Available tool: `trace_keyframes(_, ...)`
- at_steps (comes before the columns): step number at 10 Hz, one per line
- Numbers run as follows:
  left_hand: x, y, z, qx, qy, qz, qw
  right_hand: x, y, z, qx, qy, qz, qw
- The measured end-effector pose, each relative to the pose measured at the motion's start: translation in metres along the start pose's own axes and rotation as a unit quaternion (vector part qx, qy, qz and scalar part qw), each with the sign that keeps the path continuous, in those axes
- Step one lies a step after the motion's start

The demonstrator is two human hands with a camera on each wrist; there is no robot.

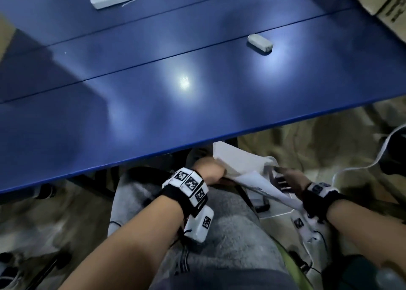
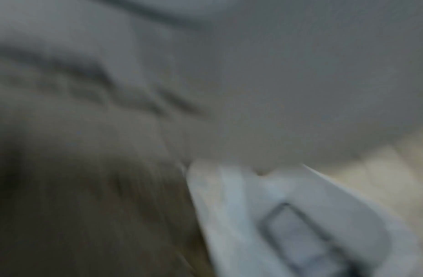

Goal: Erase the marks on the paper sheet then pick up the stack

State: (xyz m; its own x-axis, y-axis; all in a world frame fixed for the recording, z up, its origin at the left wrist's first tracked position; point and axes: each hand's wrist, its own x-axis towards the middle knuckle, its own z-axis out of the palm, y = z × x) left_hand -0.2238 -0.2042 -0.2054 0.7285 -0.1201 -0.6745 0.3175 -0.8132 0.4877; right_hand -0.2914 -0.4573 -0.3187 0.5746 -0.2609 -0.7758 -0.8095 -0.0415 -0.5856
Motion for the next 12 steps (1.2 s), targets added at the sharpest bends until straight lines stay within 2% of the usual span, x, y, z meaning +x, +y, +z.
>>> trace_keyframes(1, -0.028, -0.017, -0.02, -0.089, 0.028, 0.004, 0.996, -0.039, -0.033, -0.015, 0.097, 0.029, -0.039, 0.994)
trace_keyframes(2, -0.078, -0.035, -0.057, -0.156, 0.042, 0.071, 0.984, -0.085, -0.055, -0.026, 0.117, -0.01, -0.105, 0.987)
trace_keyframes(3, -0.153, -0.052, -0.097, -0.149, 0.014, 0.18, 0.972, -0.162, -0.078, -0.032, 0.033, -0.097, -0.169, 0.98)
trace_keyframes(4, -0.226, -0.065, -0.138, -0.134, -0.018, 0.212, 0.968, -0.235, -0.105, -0.038, -0.118, -0.124, -0.25, 0.953)
trace_keyframes(5, -0.264, -0.06, -0.189, -0.099, 0.032, 0.222, 0.969, -0.286, -0.152, -0.03, -0.11, -0.121, -0.333, 0.929)
trace_keyframes(6, -0.244, -0.036, -0.243, -0.09, 0.163, 0.208, 0.96, -0.286, -0.23, -0.01, -0.094, -0.049, -0.413, 0.904)
trace_keyframes(7, -0.171, -0.019, -0.293, -0.064, 0.252, 0.173, 0.95, -0.238, -0.307, 0.014, -0.124, 0.014, -0.42, 0.899)
trace_keyframes(8, -0.102, -0.005, -0.326, -0.038, 0.315, 0.111, 0.942, -0.186, -0.369, 0.044, -0.191, 0.051, -0.385, 0.901)
trace_keyframes(9, -0.05, 0.001, -0.333, 0.005, 0.335, 0.071, 0.94, -0.138, -0.4, 0.062, -0.259, 0.079, -0.342, 0.9)
trace_keyframes(10, -0.014, 0.006, -0.329, 0.065, 0.327, 0.014, 0.943, -0.109, -0.412, 0.068, -0.252, 0.083, -0.327, 0.907)
trace_keyframes(11, 0.008, 0.012, -0.325, 0.092, 0.327, -0.015, 0.94, -0.093, -0.422, 0.077, -0.281, 0.106, -0.308, 0.903)
trace_keyframes(12, 0.008, 0.02, -0.326, 0.088, 0.327, -0.032, 0.94, -0.091, -0.425, 0.081, -0.301, 0.156, -0.3, 0.892)
